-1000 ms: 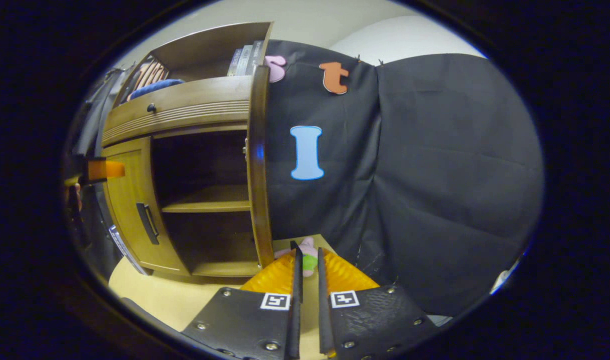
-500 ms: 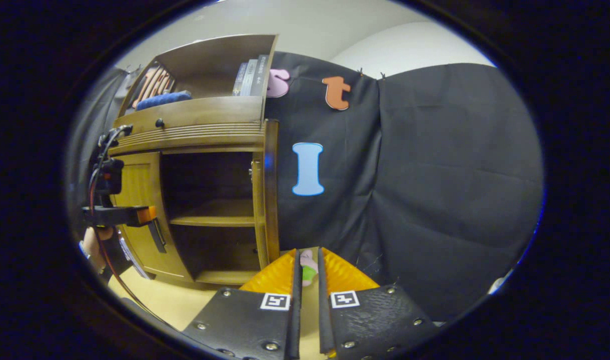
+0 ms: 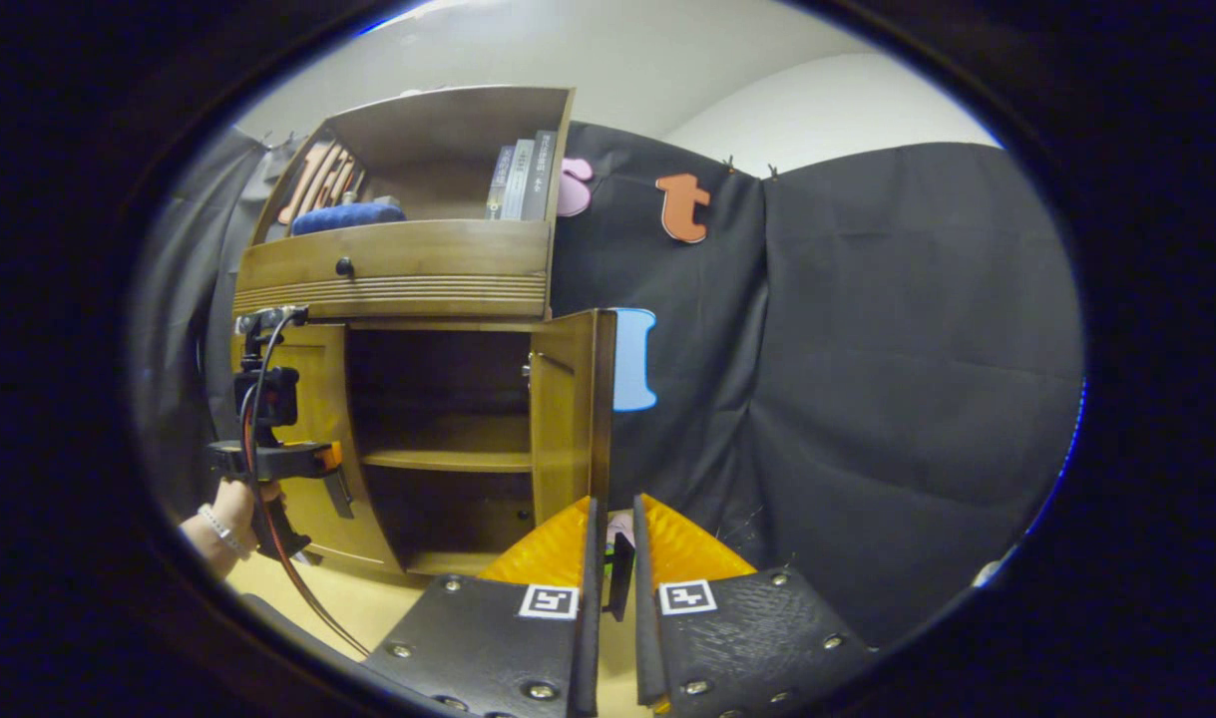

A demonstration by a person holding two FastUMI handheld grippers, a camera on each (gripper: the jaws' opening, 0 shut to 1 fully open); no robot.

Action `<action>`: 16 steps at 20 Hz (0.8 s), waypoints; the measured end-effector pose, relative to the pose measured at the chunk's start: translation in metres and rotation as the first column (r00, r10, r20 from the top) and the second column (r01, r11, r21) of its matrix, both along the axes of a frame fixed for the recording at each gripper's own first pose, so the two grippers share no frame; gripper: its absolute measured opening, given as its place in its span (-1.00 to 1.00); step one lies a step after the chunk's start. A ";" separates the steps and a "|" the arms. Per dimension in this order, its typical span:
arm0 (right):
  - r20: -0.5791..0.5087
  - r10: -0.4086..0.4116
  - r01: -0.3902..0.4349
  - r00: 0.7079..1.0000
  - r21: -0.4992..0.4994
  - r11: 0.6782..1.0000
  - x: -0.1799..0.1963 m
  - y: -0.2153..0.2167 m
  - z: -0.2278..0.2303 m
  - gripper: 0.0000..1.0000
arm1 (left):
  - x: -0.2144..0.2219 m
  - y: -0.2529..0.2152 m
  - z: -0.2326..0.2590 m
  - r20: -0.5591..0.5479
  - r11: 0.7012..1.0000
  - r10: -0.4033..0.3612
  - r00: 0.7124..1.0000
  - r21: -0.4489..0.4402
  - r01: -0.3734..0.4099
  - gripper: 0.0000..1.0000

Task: Open the right door of the double-door shoe cabinet with the right hand, and open the left door with the left hand.

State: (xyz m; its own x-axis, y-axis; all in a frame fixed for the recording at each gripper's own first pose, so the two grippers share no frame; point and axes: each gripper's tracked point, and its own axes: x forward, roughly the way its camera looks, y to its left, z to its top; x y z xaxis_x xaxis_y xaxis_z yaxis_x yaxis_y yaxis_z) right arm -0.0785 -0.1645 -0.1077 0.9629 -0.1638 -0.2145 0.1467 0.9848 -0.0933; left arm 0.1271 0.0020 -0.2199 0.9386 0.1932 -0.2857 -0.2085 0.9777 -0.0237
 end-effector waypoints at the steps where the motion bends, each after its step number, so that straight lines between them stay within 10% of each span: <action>1: 0.002 0.005 -0.005 1.000 -0.005 1.000 0.000 0.003 0.000 -0.70 | -0.003 0.000 0.001 0.002 1.000 0.003 1.000 -0.007 -0.003 -0.15; 16: -0.004 0.132 -0.132 0.991 0.006 0.991 0.006 0.039 -0.003 -0.70 | -0.047 0.004 0.008 0.040 0.999 0.035 0.999 -0.004 -0.035 -0.37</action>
State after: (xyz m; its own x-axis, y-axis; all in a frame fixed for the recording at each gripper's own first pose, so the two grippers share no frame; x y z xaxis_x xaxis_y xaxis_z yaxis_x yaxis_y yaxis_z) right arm -0.0724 -0.1252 -0.1110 0.9751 -0.0336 -0.2193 0.0146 0.9961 -0.0875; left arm 0.0804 0.0060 -0.2121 0.9419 0.2255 -0.2490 -0.2417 0.9697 -0.0363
